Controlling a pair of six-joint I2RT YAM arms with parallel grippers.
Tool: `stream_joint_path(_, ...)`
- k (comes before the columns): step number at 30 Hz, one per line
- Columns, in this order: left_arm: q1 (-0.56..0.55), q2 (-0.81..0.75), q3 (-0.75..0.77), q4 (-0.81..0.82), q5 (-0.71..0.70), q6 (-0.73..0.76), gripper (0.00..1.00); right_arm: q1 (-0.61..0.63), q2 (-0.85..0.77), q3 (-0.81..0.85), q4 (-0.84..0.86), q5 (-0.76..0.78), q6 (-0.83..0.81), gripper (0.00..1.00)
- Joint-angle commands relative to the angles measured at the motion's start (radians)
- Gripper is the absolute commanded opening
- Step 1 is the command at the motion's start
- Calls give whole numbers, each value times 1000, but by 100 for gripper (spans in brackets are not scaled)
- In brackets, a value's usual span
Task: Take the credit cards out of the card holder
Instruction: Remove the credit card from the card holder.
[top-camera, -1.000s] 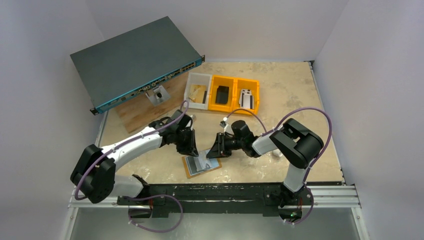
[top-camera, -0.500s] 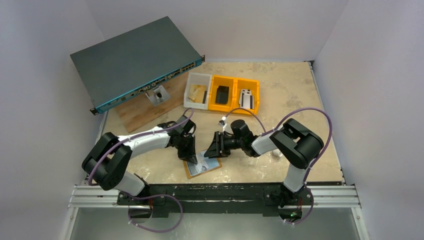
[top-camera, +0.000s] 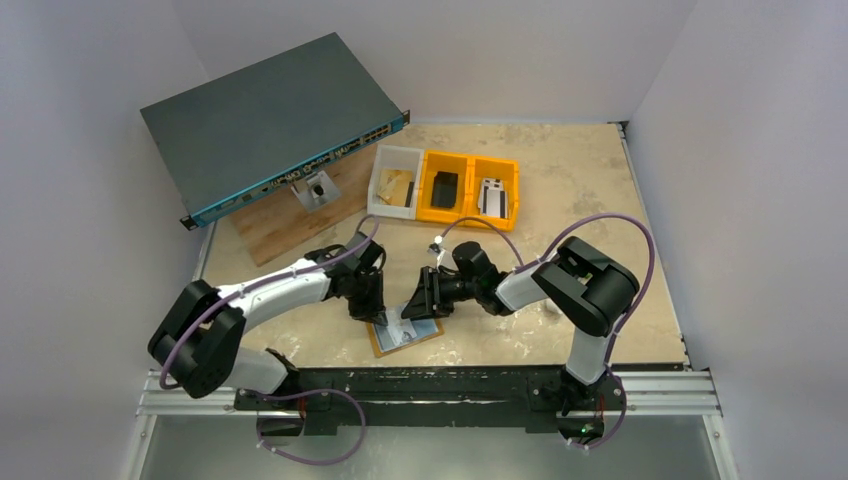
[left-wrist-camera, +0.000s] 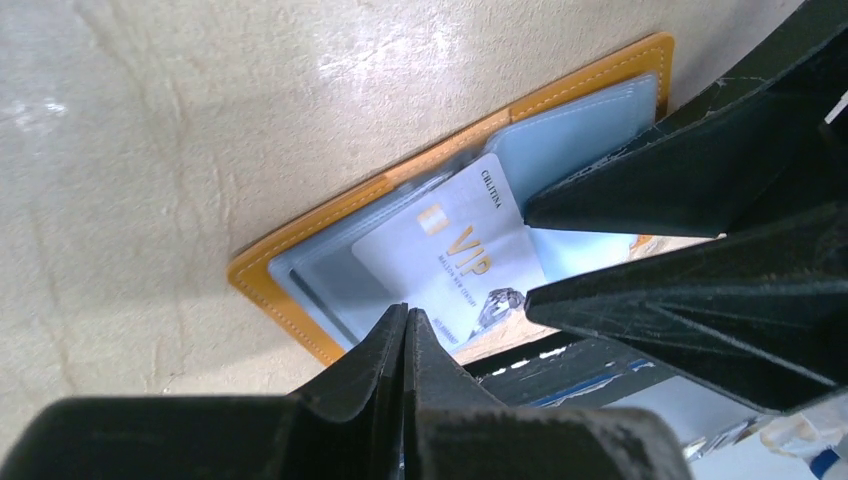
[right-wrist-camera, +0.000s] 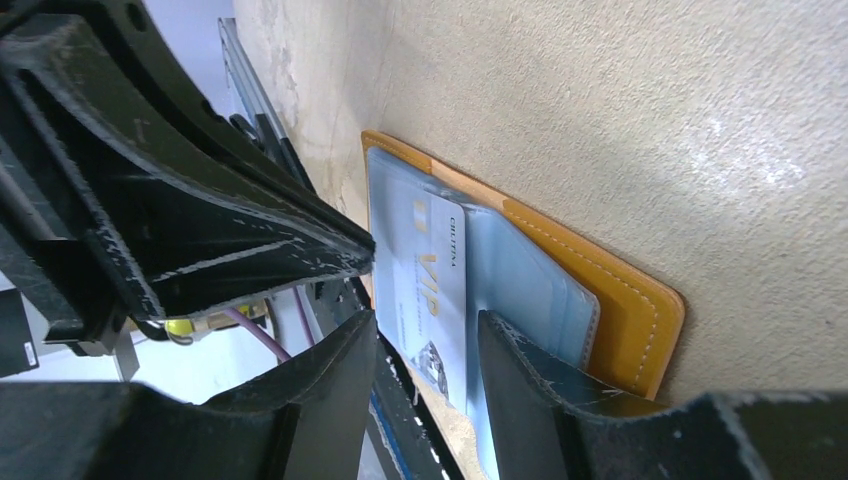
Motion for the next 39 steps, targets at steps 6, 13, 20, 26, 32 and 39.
stream_joint_path(6, -3, -6, -18, -15, -42, 26, 0, 8, 56, -7, -103, 74, -40, 43)
stream_joint_path(13, -4, 64, -21, 10, -44, 22, 0, 15, 83, -10, -87, 50, -40, 43)
stream_joint_path(20, -7, 92, -34, 18, -56, 16, 0, 19, 80, -16, -71, 32, -29, 26)
stream_joint_path(26, -5, 84, -44, -5, -78, 13, 0, -14, 68, -54, -31, 18, -7, 2)
stream_joint_path(32, -4, 77, -50, -36, -113, 9, 0, -84, 6, -85, -52, 22, -30, 0)
stream_joint_path(39, -3, 71, -50, -37, -111, 9, 0, -98, -45, -82, -79, 20, -40, 0)
